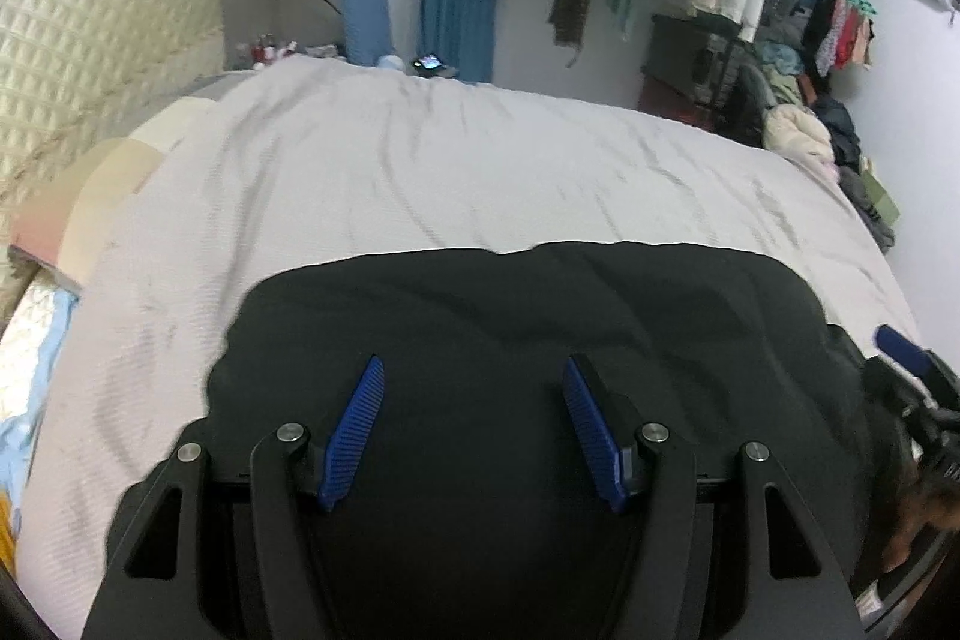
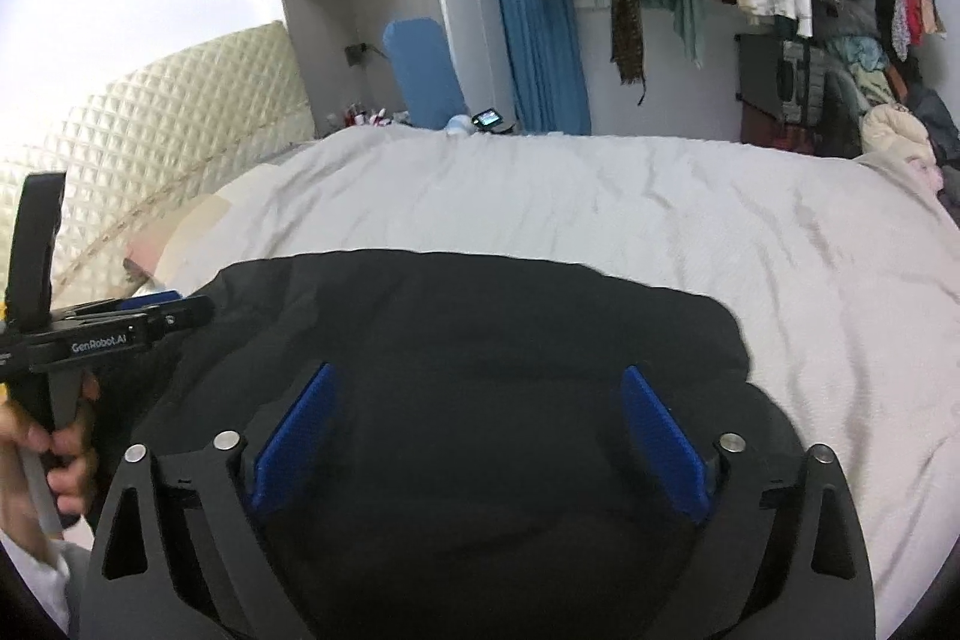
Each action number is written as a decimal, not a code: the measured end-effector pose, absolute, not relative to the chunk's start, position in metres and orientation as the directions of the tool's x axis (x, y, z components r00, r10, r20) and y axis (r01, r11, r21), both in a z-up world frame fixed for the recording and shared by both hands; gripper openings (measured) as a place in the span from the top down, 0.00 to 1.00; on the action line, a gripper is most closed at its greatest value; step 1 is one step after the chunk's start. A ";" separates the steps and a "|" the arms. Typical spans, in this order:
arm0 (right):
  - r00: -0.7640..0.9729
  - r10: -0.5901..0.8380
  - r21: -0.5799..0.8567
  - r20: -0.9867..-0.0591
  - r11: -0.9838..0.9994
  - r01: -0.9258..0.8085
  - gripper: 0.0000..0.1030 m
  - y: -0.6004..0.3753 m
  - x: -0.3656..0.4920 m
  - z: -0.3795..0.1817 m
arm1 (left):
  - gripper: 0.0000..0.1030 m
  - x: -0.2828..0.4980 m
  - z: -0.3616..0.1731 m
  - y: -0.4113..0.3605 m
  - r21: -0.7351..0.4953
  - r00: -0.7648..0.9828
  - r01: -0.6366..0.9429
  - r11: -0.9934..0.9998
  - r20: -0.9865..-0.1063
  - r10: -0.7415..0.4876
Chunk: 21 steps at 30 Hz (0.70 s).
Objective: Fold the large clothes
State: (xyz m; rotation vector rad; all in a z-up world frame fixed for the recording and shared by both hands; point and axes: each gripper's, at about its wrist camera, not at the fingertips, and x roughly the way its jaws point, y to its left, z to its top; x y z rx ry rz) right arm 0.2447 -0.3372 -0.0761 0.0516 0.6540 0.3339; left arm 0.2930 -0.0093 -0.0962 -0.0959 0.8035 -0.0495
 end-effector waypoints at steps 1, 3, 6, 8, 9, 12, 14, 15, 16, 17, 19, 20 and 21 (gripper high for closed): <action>0.745 0.311 0.147 -0.591 0.949 -0.279 0.17 -0.341 0.245 -0.077 | 0.39 0.293 -0.098 -0.006 -0.093 0.694 -0.001 0.996 -0.717 -0.066; 0.741 0.299 0.153 -0.601 0.953 -0.260 0.20 -0.347 0.249 -0.081 | 0.39 0.293 -0.103 -0.003 -0.076 0.688 -0.009 0.997 -0.724 -0.049; 0.726 0.271 0.148 -0.633 0.962 -0.230 0.28 -0.351 0.257 -0.093 | 0.39 0.295 -0.112 0.005 -0.078 0.678 -0.020 0.997 -0.734 -0.043; 0.714 0.254 0.148 -0.653 0.967 -0.208 0.28 -0.354 0.263 -0.102 | 0.39 0.295 -0.116 0.009 -0.045 0.678 -0.046 0.998 -0.735 -0.002; 0.708 0.253 0.156 -0.660 0.967 -0.199 0.28 -0.356 0.265 -0.106 | 0.39 0.295 -0.118 0.010 -0.038 0.676 -0.052 0.998 -0.737 0.007; 0.701 0.238 0.167 -0.672 0.971 -0.169 0.28 -0.363 0.267 -0.114 | 0.38 0.295 -0.123 0.018 -0.055 0.672 -0.049 0.997 -0.741 -0.008; 0.698 0.226 0.161 -0.680 0.974 -0.159 0.28 -0.366 0.267 -0.117 | 0.37 0.295 -0.126 0.023 -0.040 0.673 -0.058 0.998 -0.740 0.010; 0.695 0.219 0.157 -0.684 0.976 -0.153 0.28 -0.366 0.268 -0.120 | 0.37 0.296 -0.129 0.024 -0.035 0.672 -0.062 0.997 -0.740 0.016; 0.692 0.219 0.158 -0.688 0.976 -0.151 0.28 -0.367 0.269 -0.122 | 0.37 0.296 -0.132 0.024 -0.037 0.669 -0.065 0.997 -0.743 0.016; 0.687 0.219 0.160 -0.693 0.976 -0.151 0.28 -0.366 0.270 -0.125 | 0.37 0.298 -0.135 0.025 -0.048 0.664 -0.064 0.997 -0.748 0.006; 0.674 0.220 0.164 -0.705 0.975 -0.148 0.28 -0.365 0.274 -0.132 | 0.37 0.301 -0.139 0.026 -0.062 0.657 -0.061 0.996 -0.754 -0.007; 0.673 0.218 0.163 -0.706 0.976 -0.145 0.28 -0.365 0.275 -0.133 | 0.37 0.301 -0.140 0.026 -0.058 0.659 -0.061 0.996 -0.752 -0.004; 0.676 0.213 0.159 -0.706 0.977 -0.142 0.28 -0.365 0.275 -0.133 | 0.38 0.300 -0.140 0.025 -0.052 0.662 -0.062 0.997 -0.750 0.002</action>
